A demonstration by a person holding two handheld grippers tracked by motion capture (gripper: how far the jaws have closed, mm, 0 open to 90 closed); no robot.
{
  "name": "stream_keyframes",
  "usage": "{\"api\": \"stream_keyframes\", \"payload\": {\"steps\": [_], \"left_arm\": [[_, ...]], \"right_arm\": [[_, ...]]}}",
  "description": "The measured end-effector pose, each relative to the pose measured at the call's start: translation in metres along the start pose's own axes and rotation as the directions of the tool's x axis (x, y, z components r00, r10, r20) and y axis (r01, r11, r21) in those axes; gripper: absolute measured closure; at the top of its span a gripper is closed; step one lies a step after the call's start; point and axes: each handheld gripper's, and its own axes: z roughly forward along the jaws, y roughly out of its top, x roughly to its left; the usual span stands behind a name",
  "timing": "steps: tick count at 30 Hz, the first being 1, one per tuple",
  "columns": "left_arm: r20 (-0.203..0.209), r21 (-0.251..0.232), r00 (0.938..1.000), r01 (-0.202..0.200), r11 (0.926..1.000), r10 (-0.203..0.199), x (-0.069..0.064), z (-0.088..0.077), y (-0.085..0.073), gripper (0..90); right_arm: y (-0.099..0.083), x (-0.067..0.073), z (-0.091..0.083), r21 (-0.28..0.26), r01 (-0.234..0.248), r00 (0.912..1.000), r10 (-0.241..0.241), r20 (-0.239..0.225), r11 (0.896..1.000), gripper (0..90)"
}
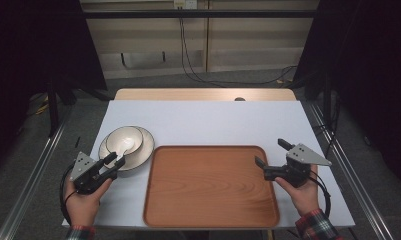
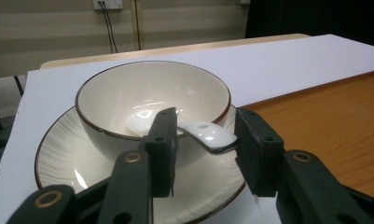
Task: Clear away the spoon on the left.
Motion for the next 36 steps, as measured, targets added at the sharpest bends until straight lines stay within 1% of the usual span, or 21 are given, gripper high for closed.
{"api": "stream_keyframes", "payload": {"steps": [3, 6, 7, 8, 9, 10, 12, 13, 15, 17, 18, 22, 24, 26, 27, 28, 30, 31, 36], "left_arm": [[0.003, 0.002, 0.9999, 0.014, 0.9999, -0.014, 0.0001, 0.0001, -0.0002, 63.7], [-0.004, 0.000, 0.9997, 0.024, 0.9997, -0.024, -0.0001, 0.0002, -0.0002, 64.4], [-0.006, -0.010, 0.9993, 0.036, 0.9993, -0.036, -0.0008, 0.0007, -0.0003, 64.5], [-0.008, -0.012, 0.9992, 0.039, 0.9992, -0.039, -0.0009, 0.0008, -0.0002, 64.7], [-0.004, -0.014, 0.9991, 0.041, 0.9991, -0.041, -0.0008, 0.0009, -0.0003, 65.0], [-0.011, -0.012, 0.9991, 0.041, 0.9991, -0.041, -0.0009, 0.0008, -0.0002, 65.2], [-0.012, -0.009, 0.9992, 0.037, 0.9993, -0.037, 0.0001, 0.0001, -0.0003, 66.1], [-0.015, -0.018, 0.9987, 0.048, 0.9987, -0.048, -0.0005, 0.0004, -0.0003, 66.8], [-0.024, -0.015, 0.9989, 0.041, 0.9990, -0.042, 0.0005, -0.0005, 0.0001, 68.0], [-0.020, -0.020, 0.9982, 0.057, 0.9982, -0.057, 0.0015, -0.0008, -0.0003, 69.7], [-0.025, -0.028, 0.9970, 0.073, 0.9969, -0.074, 0.0009, -0.0004, -0.0005, 70.1], [-0.029, -0.034, 0.9960, 0.083, 0.9960, -0.084, 0.0027, -0.0011, -0.0009, 72.6], [-0.018, -0.037, 0.9950, 0.097, 0.9946, -0.098, 0.0032, -0.0012, -0.0014, 74.0], [-0.026, -0.041, 0.9941, 0.104, 0.9937, -0.105, 0.0031, -0.0010, -0.0017, 74.7], [-0.025, -0.043, 0.9937, 0.108, 0.9932, -0.109, 0.0032, -0.0007, -0.0019, 75.3], [-0.031, -0.040, 0.9936, 0.107, 0.9934, -0.109, 0.0031, -0.0009, -0.0019, 75.9], [-0.030, -0.046, 0.9935, 0.109, 0.9930, -0.110, 0.0031, -0.0006, -0.0022, 76.8], [-0.030, -0.046, 0.9936, 0.107, 0.9932, -0.109, 0.0029, -0.0006, -0.0023, 77.2], [-0.032, -0.043, 0.9943, 0.100, 0.9941, -0.101, 0.0020, 0.0002, -0.0026, 77.2]], "right_arm": [[0.0000, 0.0001, -0.0002, 0.001, 0.005, 1.0000, -0.005, 0.001, 1.000, 2.9], [0.0000, 0.0000, -0.0001, -0.002, 0.006, 1.0000, -0.006, -0.002, 1.000, 2.9], [0.0000, 0.0002, -0.0001, -0.001, 0.007, 1.0000, -0.007, -0.005, 1.000, 2.9], [0.0000, 0.0004, -0.0001, 0.000, 0.010, 0.9999, -0.010, -0.003, 1.000, 3.0], [0.0001, 0.0006, 0.0000, -0.002, 0.008, 1.0000, -0.008, -0.001, 1.000, 2.9], [0.0001, 0.0006, -0.0001, -0.002, 0.009, 0.9999, -0.009, -0.006, 1.000, 2.9], [0.0001, 0.0007, -0.0003, -0.002, 0.012, 0.9999, -0.012, -0.006, 1.000, 3.0], [0.0001, 0.0007, -0.0003, -0.002, 0.011, 0.9999, -0.011, -0.007, 1.000, 3.0], [0.0001, 0.0007, -0.0003, -0.003, 0.013, 0.9999, -0.013, -0.008, 1.000, 2.9], [0.0002, 0.0009, -0.0004, -0.001, 0.010, 0.9999, -0.010, -0.008, 1.000, 3.0], [0.0001, 0.0010, -0.0004, -0.001, 0.012, 0.9999, -0.012, -0.009, 1.000, 3.0], [0.0002, 0.0012, -0.0005, -0.002, 0.012, 0.9999, -0.012, -0.011, 1.000, 3.0], [0.0002, 0.0014, -0.0004, -0.002, 0.011, 0.9998, -0.011, -0.016, 1.000, 3.0], [0.0002, 0.0017, -0.0002, -0.002, 0.014, 0.9998, -0.014, -0.011, 1.000, 3.0], [0.0002, 0.0015, -0.0002, -0.003, 0.014, 0.9997, -0.014, -0.018, 1.000, 3.0], [0.0001, 0.0019, 0.0000, -0.002, 0.014, 0.9998, -0.014, -0.011, 1.000, 3.0], [0.0001, 0.0018, -0.0001, -0.001, 0.013, 0.9999, -0.013, -0.011, 1.000, 3.0], [0.0001, 0.0016, -0.0002, -0.001, 0.012, 0.9998, -0.012, -0.017, 1.000, 3.0], [0.0003, 0.0017, -0.0005, -0.003, 0.014, 0.9998, -0.014, -0.016, 1.000, 3.0]]}}
